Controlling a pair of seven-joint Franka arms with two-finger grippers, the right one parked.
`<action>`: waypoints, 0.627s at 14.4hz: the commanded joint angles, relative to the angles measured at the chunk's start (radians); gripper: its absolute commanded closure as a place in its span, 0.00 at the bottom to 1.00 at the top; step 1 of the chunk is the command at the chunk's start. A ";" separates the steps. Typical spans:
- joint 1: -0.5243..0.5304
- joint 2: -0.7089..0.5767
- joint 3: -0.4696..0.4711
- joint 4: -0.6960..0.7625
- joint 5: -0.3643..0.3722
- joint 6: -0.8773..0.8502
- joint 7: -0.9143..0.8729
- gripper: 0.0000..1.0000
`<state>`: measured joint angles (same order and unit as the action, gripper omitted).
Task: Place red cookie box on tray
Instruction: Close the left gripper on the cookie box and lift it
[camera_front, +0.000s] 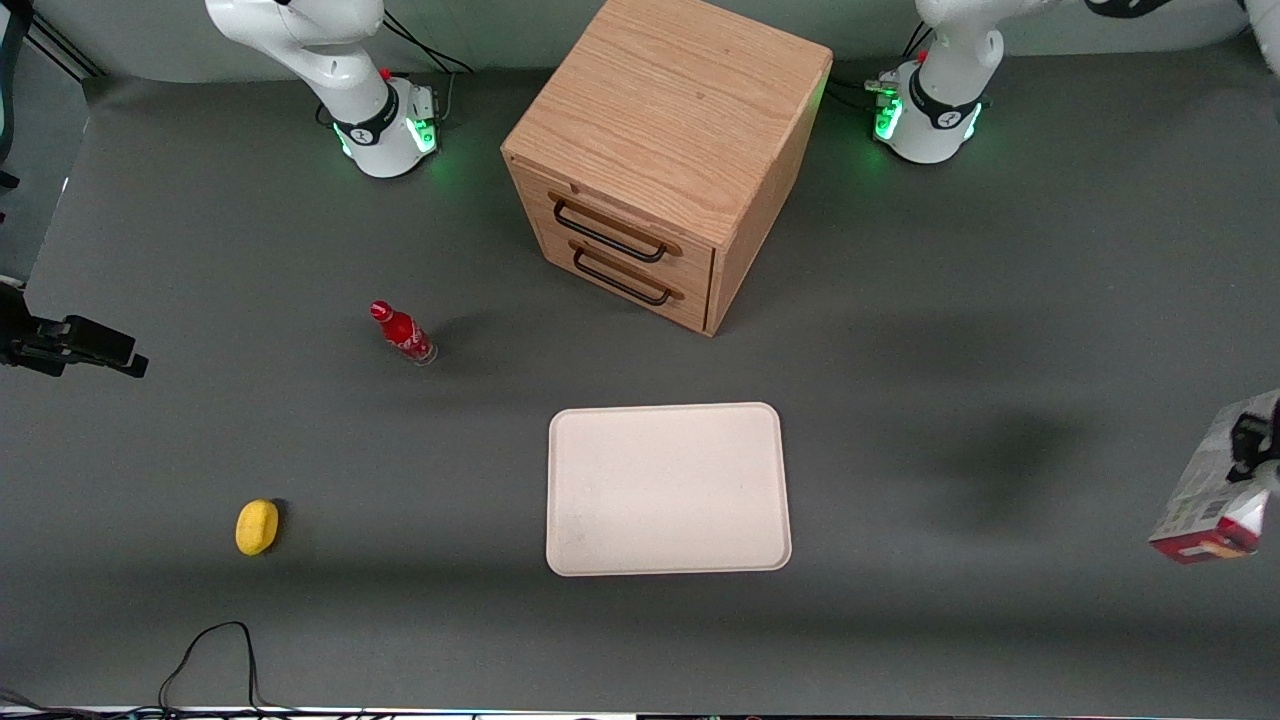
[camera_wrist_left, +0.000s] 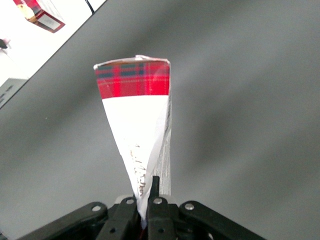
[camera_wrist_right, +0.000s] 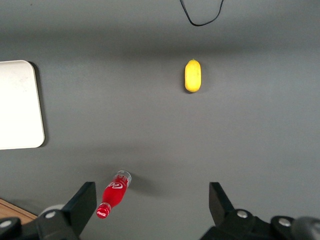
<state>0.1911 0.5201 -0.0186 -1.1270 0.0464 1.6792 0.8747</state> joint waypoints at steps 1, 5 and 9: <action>0.001 -0.011 -0.006 0.105 -0.008 -0.148 0.003 1.00; -0.007 -0.034 -0.006 0.145 -0.006 -0.223 -0.003 1.00; -0.047 -0.094 -0.007 0.128 -0.014 -0.280 -0.141 1.00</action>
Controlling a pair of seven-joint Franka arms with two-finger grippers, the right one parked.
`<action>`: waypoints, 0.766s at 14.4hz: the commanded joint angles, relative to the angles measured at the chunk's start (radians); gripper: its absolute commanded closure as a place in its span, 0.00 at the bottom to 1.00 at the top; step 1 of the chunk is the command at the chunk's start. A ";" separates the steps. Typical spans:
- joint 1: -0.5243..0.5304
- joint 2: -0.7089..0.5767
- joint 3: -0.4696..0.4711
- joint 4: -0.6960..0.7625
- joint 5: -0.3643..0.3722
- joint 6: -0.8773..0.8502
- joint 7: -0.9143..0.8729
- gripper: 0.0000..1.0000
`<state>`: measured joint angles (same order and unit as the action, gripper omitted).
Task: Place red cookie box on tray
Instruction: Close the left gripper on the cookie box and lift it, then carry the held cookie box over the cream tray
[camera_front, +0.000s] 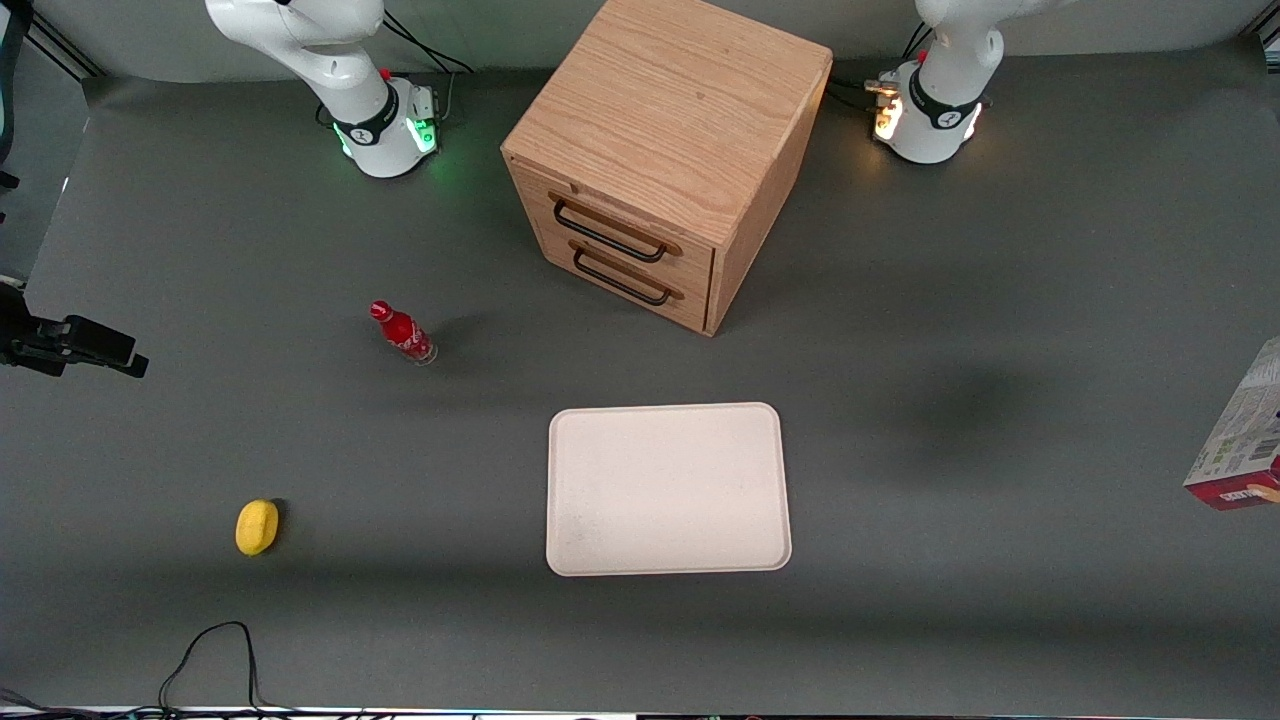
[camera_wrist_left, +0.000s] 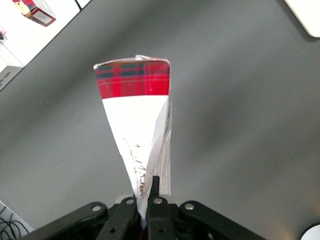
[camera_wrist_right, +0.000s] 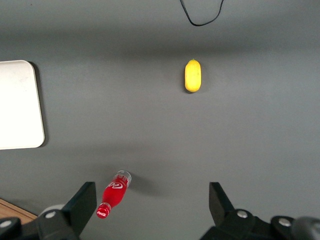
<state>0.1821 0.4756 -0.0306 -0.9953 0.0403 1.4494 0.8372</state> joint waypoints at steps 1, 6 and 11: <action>-0.068 -0.052 0.005 -0.003 -0.007 -0.073 -0.189 1.00; -0.264 -0.066 0.005 -0.002 -0.002 -0.095 -0.620 1.00; -0.502 -0.043 0.005 -0.002 -0.007 -0.077 -1.157 1.00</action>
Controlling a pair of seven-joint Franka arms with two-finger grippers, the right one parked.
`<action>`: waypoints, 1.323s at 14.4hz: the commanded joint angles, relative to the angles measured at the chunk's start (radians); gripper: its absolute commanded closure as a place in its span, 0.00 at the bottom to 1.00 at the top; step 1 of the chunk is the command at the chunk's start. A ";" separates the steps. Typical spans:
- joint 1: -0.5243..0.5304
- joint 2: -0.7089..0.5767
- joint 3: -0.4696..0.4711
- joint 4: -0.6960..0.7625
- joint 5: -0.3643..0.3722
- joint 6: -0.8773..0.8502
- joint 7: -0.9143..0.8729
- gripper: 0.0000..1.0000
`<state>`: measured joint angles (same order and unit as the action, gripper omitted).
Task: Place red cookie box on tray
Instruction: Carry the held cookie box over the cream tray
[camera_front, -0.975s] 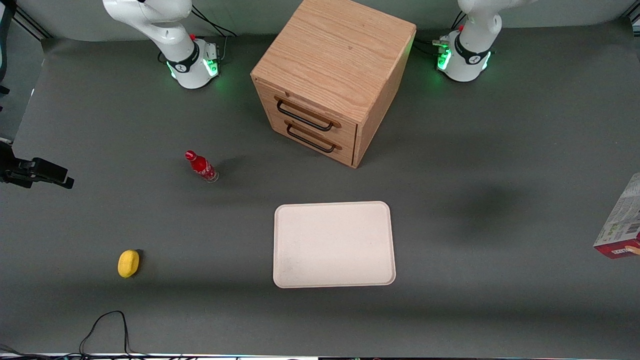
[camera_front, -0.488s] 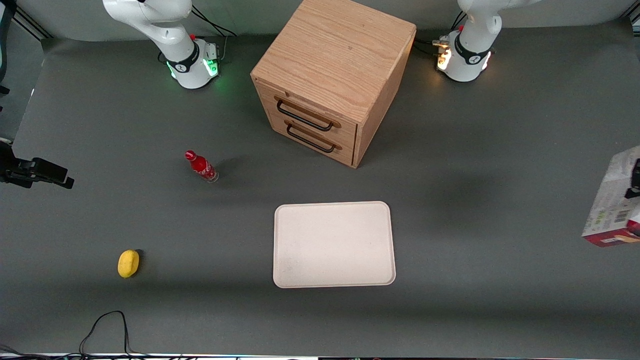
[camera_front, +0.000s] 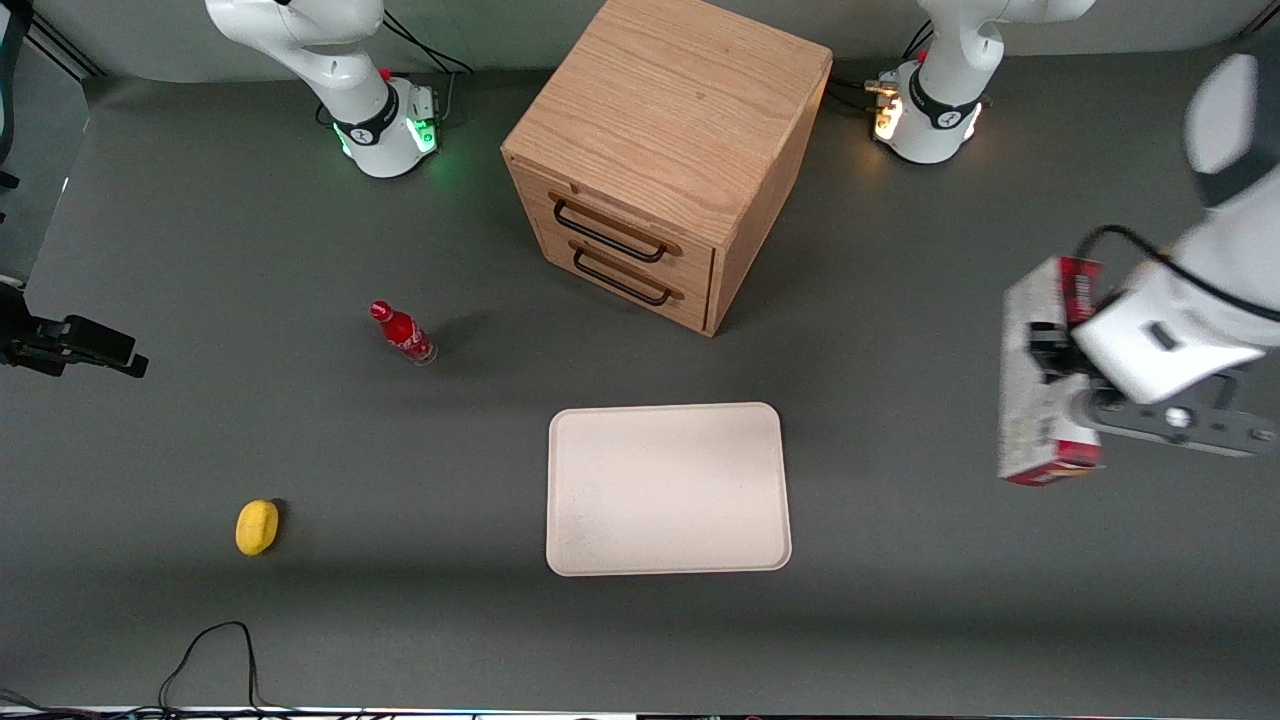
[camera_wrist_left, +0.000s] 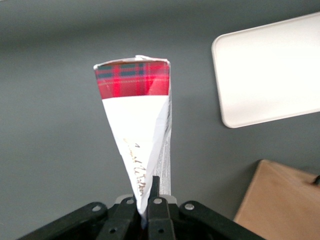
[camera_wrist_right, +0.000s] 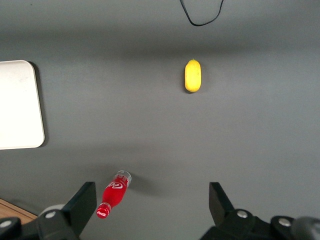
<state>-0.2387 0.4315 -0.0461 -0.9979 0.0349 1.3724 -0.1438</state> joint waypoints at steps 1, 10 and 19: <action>-0.123 0.009 0.020 0.001 -0.001 0.004 -0.250 1.00; -0.309 0.122 0.014 -0.001 -0.006 0.139 -0.455 1.00; -0.287 0.277 0.015 -0.171 0.007 0.480 -0.402 1.00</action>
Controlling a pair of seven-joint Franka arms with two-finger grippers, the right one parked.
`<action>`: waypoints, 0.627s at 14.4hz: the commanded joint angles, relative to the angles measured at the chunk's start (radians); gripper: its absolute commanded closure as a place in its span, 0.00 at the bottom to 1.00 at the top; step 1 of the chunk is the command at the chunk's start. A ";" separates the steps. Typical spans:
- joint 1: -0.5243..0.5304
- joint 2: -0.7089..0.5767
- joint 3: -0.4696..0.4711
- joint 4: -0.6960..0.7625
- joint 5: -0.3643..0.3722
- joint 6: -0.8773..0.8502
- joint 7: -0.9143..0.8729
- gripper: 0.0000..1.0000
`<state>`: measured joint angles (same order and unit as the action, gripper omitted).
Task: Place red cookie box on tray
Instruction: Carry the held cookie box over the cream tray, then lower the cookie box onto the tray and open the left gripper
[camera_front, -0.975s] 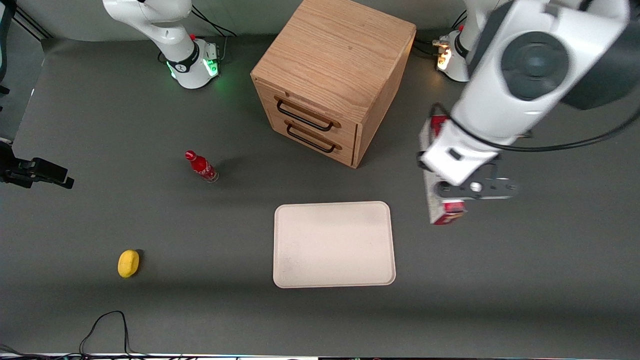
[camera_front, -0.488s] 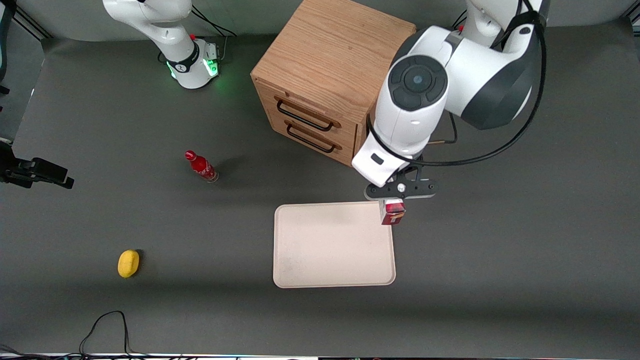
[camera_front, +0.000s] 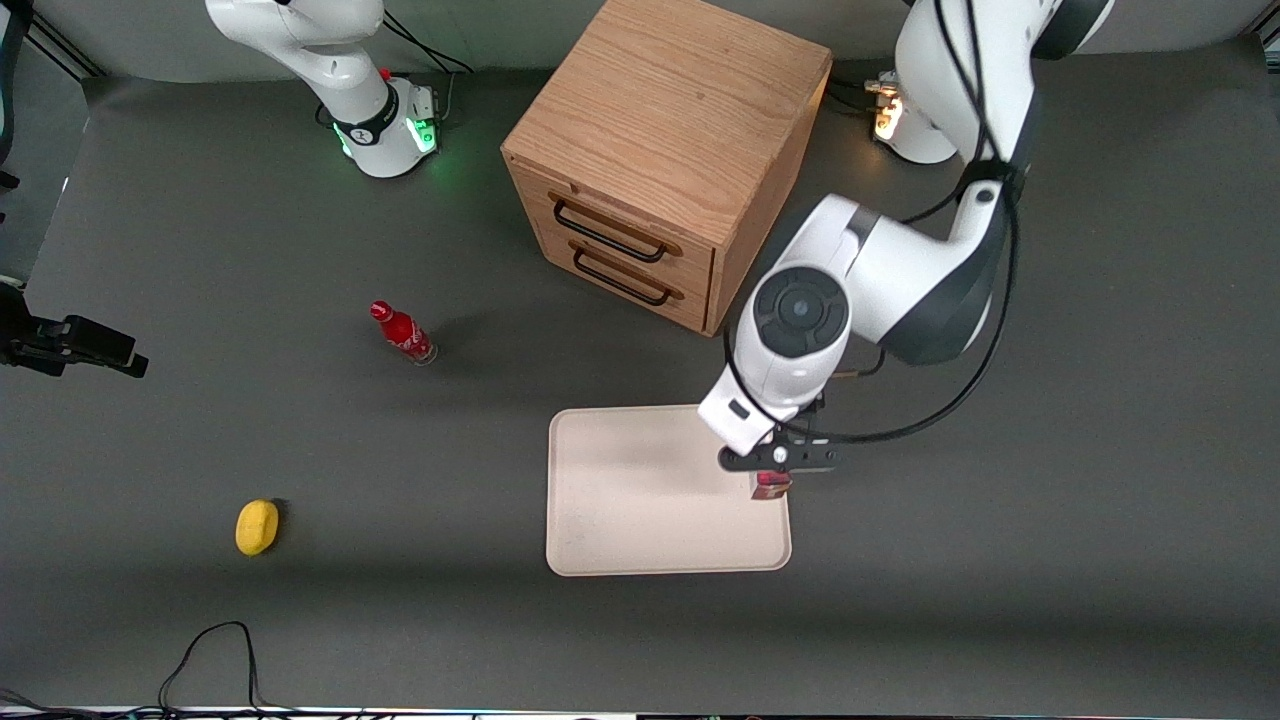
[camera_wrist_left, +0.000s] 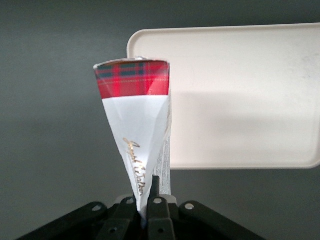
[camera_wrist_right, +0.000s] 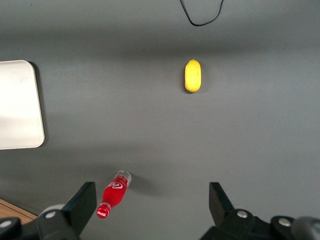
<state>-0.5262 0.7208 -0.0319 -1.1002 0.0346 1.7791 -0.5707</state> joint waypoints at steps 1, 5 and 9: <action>0.000 0.006 0.001 -0.072 0.010 0.094 0.025 1.00; 0.015 0.100 0.003 -0.072 0.010 0.187 0.026 1.00; 0.021 0.143 0.003 -0.072 0.002 0.203 0.025 1.00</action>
<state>-0.5051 0.8621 -0.0308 -1.1724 0.0363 1.9765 -0.5578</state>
